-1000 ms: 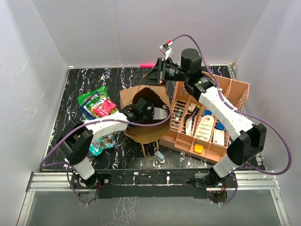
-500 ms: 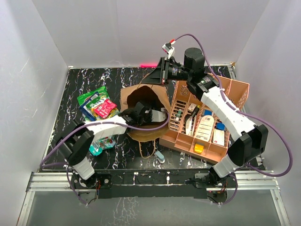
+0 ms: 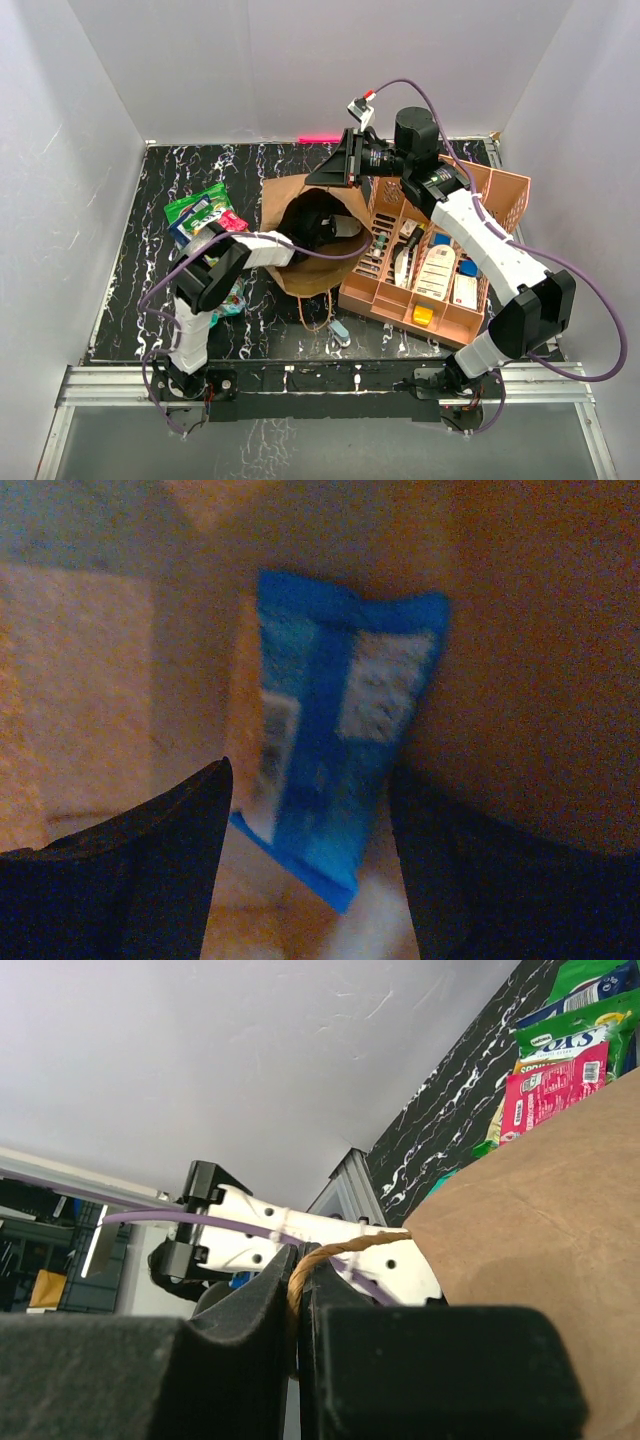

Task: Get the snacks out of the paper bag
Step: Take out the snack from the paper bag.

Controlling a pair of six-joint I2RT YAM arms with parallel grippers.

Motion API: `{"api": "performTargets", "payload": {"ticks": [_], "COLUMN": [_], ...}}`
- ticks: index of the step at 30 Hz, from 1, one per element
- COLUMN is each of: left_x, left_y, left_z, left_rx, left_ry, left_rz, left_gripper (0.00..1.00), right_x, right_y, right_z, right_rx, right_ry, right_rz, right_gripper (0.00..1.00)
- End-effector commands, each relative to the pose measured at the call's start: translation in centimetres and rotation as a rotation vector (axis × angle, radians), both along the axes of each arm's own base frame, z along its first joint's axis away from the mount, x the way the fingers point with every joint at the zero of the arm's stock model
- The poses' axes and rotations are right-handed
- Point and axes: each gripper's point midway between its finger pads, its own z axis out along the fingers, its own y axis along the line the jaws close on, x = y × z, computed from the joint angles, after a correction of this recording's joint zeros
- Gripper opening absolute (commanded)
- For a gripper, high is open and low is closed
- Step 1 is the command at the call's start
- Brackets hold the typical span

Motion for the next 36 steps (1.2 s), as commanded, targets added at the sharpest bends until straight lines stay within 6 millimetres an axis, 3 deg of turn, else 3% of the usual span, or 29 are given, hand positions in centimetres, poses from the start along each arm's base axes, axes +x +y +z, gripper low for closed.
{"api": "performTargets", "payload": {"ticks": [1, 4, 6, 10, 14, 21, 30, 36], "left_x": [3.1, 4.1, 4.5, 4.8, 3.8, -0.3, -6.9, -11.7], "left_y": [-0.4, -0.4, -0.1, 0.8, 1.1, 0.8, 0.1, 0.5], "left_z": [1.3, 1.0, 0.3, -0.3, 0.9, 3.8, 6.0, 9.3], "left_rx": [-0.025, -0.010, 0.008, 0.054, 0.062, 0.046, 0.022, -0.062], "left_ry": [-0.142, -0.189, -0.175, -0.176, -0.182, -0.110, 0.021, 0.123], "left_rz": [0.061, 0.075, 0.086, 0.110, 0.104, 0.055, 0.005, -0.013], "left_gripper": [0.61, 0.63, 0.59, 0.30, 0.20, 0.14, 0.12, 0.11], "right_x": [-2.6, -2.9, -3.1, -3.2, -2.6, 0.6, 4.8, 7.3], "right_y": [-0.9, -0.9, -0.9, -1.1, -1.0, -0.4, 0.2, -0.1], "right_z": [4.3, 4.2, 4.1, 4.2, 3.3, 0.4, 0.0, -1.4], "right_rx": [0.068, 0.069, 0.064, 0.057, 0.040, -0.039, -0.119, -0.189], "right_ry": [-0.109, -0.103, -0.101, -0.111, -0.108, -0.142, -0.232, -0.256], "right_rz": [0.042, 0.056, 0.061, 0.049, 0.032, -0.032, -0.124, -0.189], "right_gripper": [0.07, 0.07, 0.07, 0.07, 0.07, 0.07, 0.07, 0.07]}}
